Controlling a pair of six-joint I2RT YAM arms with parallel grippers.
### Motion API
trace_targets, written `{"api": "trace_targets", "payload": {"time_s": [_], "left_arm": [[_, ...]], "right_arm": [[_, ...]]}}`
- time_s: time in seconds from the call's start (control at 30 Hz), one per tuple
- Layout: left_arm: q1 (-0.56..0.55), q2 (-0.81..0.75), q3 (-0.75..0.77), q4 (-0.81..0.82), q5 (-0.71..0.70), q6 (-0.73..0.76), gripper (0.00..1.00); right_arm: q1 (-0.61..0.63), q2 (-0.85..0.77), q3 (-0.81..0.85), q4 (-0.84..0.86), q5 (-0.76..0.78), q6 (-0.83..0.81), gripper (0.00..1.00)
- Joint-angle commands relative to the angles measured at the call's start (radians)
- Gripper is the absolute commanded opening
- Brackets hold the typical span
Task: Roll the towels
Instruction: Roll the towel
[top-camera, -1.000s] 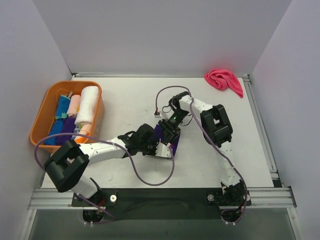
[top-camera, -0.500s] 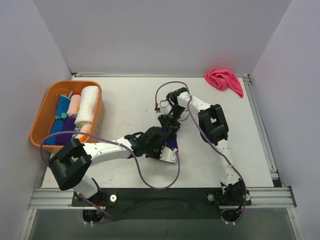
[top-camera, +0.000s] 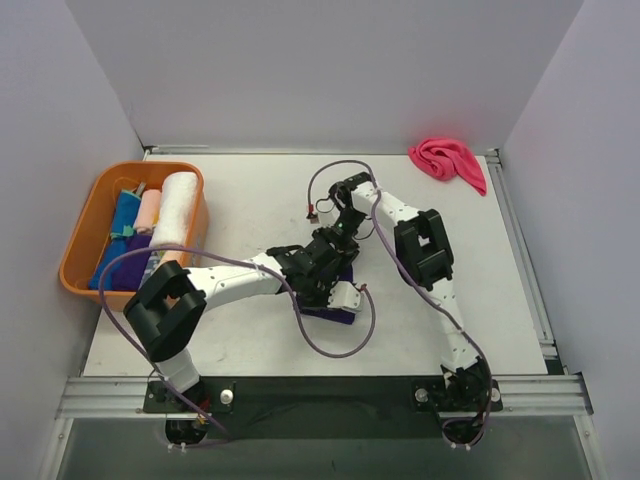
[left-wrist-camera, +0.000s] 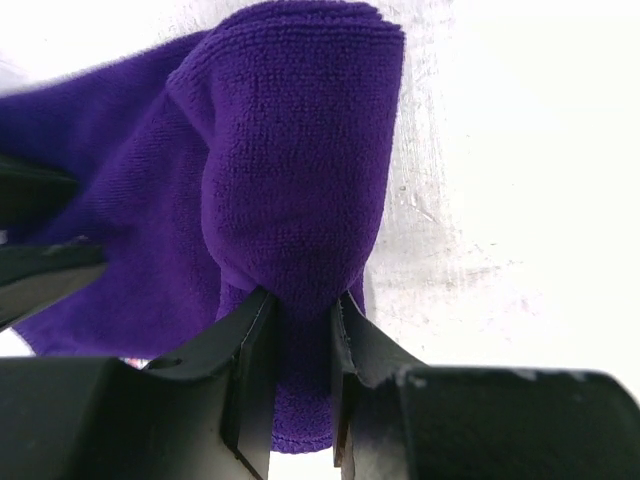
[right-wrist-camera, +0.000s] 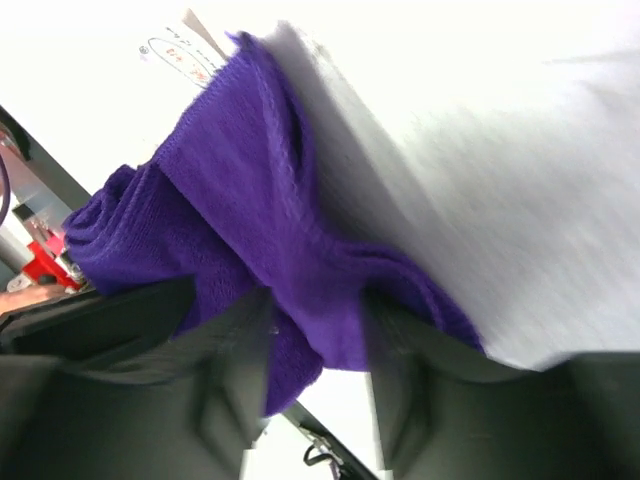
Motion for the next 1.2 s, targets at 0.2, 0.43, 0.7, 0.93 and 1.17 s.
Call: {"api": "trace_targets", "payload": {"time_s": [0.2, 0.43, 0.7, 0.93, 1.17], "left_arm": [[0.100, 0.210, 0.186, -0.373, 0.245, -0.015, 0.13], [0.140, 0.350, 0.371, -0.516, 0.239, 0.026, 0.13], [0.214, 0.601, 0.609, -0.700, 0.292, 0.046, 0.15], [0.287, 0.829, 0.850, -0.883, 0.381, 0.051, 0.14], [0.332, 0.859, 0.823, -0.909, 0.412, 0.005, 0.14]], "right_arm": [[-0.187, -0.237, 0.002, 0.099, -0.036, -0.003, 0.60], [-0.328, -0.412, -0.024, 0.094, -0.107, -0.006, 0.62], [-0.446, -0.696, -0.290, 0.093, -0.221, -0.116, 0.52], [-0.374, -0.966, -0.485, 0.078, -0.164, -0.248, 0.49], [-0.068, -1.048, -0.548, 0.036, 0.065, -0.333, 0.49]]}}
